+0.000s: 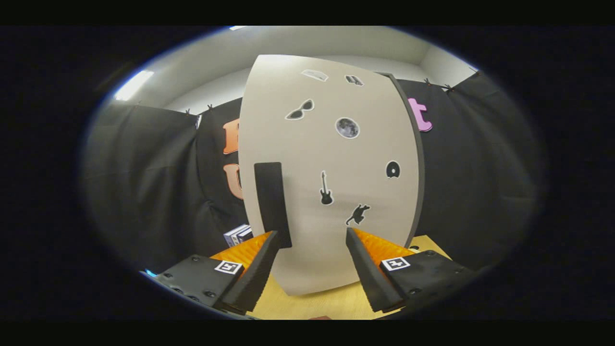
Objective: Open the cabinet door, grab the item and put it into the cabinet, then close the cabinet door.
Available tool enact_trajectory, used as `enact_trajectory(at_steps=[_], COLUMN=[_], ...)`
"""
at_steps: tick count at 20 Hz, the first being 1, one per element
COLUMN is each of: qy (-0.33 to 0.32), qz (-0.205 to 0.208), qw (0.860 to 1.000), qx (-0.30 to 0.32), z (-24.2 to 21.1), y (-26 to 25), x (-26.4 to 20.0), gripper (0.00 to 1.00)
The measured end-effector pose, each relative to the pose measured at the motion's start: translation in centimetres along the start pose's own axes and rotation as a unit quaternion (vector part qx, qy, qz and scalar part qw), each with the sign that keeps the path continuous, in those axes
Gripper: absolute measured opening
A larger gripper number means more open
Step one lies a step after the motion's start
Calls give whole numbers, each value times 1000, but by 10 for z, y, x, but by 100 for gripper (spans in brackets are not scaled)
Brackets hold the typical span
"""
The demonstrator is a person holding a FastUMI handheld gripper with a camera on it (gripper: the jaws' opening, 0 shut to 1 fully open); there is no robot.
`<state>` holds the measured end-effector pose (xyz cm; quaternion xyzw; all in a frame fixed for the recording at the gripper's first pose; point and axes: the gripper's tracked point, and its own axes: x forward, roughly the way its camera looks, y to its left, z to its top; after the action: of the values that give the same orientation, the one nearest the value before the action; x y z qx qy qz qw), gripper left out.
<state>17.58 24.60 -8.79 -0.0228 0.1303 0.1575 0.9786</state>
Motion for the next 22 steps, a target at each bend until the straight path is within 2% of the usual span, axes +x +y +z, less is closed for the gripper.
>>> enact_trajectory(at_steps=[8, 22], qy=[11, 17], qz=[9, -11], qw=[1000, 1000], qx=[-12, -15], z=[-5, -3], y=[14, 21], x=[34, 60], gripper=[91, 90])
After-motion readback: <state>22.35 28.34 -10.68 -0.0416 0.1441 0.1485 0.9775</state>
